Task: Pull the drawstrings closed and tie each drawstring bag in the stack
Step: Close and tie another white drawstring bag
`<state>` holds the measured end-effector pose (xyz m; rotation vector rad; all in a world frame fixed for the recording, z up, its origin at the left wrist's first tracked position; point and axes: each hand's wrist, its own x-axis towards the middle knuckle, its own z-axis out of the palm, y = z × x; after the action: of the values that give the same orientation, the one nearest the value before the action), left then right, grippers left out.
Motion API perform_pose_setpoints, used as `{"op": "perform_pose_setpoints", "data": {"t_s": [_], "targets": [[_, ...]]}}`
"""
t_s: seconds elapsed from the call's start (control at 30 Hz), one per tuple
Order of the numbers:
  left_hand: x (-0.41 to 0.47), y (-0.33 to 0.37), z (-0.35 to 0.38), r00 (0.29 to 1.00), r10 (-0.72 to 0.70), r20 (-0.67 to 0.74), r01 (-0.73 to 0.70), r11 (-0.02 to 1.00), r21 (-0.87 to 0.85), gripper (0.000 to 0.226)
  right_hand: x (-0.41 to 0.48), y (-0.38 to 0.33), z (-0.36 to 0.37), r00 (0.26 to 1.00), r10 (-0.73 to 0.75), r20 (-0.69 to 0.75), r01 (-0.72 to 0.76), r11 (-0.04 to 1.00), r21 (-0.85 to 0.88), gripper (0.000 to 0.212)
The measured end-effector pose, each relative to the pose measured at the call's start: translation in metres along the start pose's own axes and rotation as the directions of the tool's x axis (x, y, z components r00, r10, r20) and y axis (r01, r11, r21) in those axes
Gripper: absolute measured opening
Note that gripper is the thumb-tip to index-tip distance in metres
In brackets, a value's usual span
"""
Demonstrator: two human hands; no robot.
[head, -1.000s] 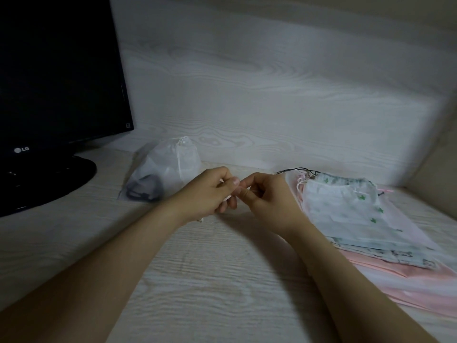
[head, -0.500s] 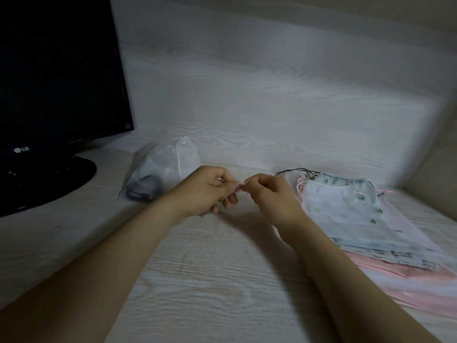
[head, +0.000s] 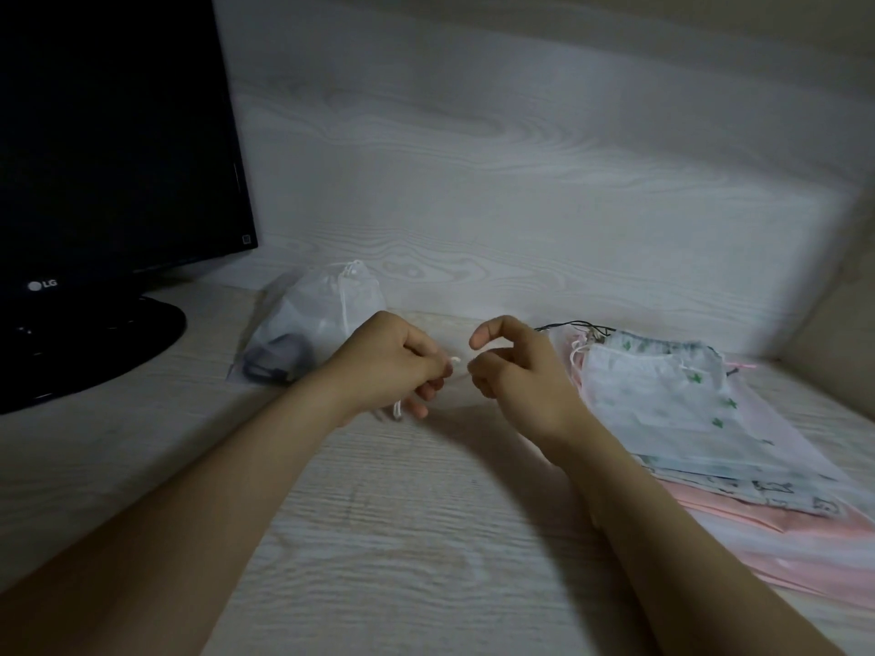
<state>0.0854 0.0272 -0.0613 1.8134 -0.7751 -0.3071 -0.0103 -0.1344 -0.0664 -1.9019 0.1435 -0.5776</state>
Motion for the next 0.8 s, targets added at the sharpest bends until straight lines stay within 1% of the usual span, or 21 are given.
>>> {"op": "perform_pose_setpoints", "data": {"t_s": [0.07, 0.13, 0.2, 0.3, 0.37, 0.43, 0.47, 0.53, 0.57, 0.63, 0.67, 0.7, 0.73, 0.8], "targets": [[-0.001, -0.001, -0.001, 0.999, 0.004, 0.045, -0.009, 0.994, 0.108, 0.017, -0.001, -0.005, 0.0, 1.0, -0.023, 0.003, 0.023, 0.996, 0.091, 0.018], [-0.002, -0.001, -0.002, 0.995, 0.019, 0.097, -0.038, 0.979, 0.199, 0.018, -0.002, -0.009, 0.0, 0.999, -0.027, -0.028, 0.031, 0.988, 0.152, 0.016], [-0.003, 0.0, -0.001, 0.99, 0.041, 0.138, -0.069, 0.976, 0.205, 0.017, -0.002, -0.009, -0.003, 0.999, -0.005, -0.052, 0.015, 0.982, 0.187, 0.015], [-0.006, 0.002, 0.001, 0.982, 0.07, 0.176, -0.108, 0.97, 0.219, 0.014, -0.003, -0.01, -0.005, 0.999, 0.01, -0.038, -0.004, 0.988, 0.153, 0.013], [-0.007, 0.003, 0.003, 0.978, 0.083, 0.193, -0.13, 0.961, 0.244, 0.014, -0.002, -0.011, -0.004, 0.999, -0.005, -0.044, 0.013, 0.98, 0.197, 0.011], [-0.007, 0.004, 0.005, 0.982, 0.082, 0.172, -0.122, 0.963, 0.24, 0.013, 0.0, -0.013, -0.004, 0.992, -0.041, -0.12, 0.074, 0.957, 0.281, 0.014], [-0.007, 0.005, 0.006, 0.986, 0.07, 0.153, -0.103, 0.969, 0.224, 0.012, 0.001, -0.014, -0.005, 0.982, -0.074, -0.175, 0.123, 0.949, 0.289, 0.017], [-0.005, 0.006, 0.007, 0.992, 0.034, 0.123, -0.06, 0.976, 0.21, 0.013, 0.0, -0.016, -0.008, 0.955, -0.158, -0.251, 0.219, 0.947, 0.236, 0.027], [-0.004, 0.006, 0.008, 0.994, 0.018, 0.112, -0.041, 0.977, 0.211, 0.015, 0.0, -0.015, -0.011, 0.949, -0.186, -0.254, 0.242, 0.947, 0.209, 0.035], [-0.004, 0.006, 0.008, 0.996, -0.02, 0.092, 0.001, 0.981, 0.193, 0.018, 0.0, -0.013, -0.015, 0.957, -0.203, -0.208, 0.241, 0.954, 0.179, 0.052], [-0.004, 0.007, 0.007, 0.996, -0.037, 0.079, 0.023, 0.985, 0.171, 0.019, 0.002, -0.011, -0.015, 0.958, -0.219, -0.183, 0.245, 0.961, 0.132, 0.056], [-0.005, 0.008, 0.007, 0.997, -0.049, 0.068, 0.038, 0.988, 0.148, 0.019, 0.003, -0.008, -0.015, 0.955, -0.25, -0.163, 0.259, 0.965, 0.042, 0.054], [-0.006, 0.008, 0.006, 0.997, -0.058, 0.054, 0.051, 0.991, 0.125, 0.02, 0.004, -0.005, -0.014, 0.949, -0.284, -0.139, 0.275, 0.958, -0.077, 0.047], [-0.005, 0.008, 0.006, 0.997, -0.071, 0.027, 0.069, 0.995, 0.078, 0.022, 0.001, -0.002, -0.01, 0.939, -0.337, -0.064, 0.304, 0.905, -0.298, 0.032]]}}
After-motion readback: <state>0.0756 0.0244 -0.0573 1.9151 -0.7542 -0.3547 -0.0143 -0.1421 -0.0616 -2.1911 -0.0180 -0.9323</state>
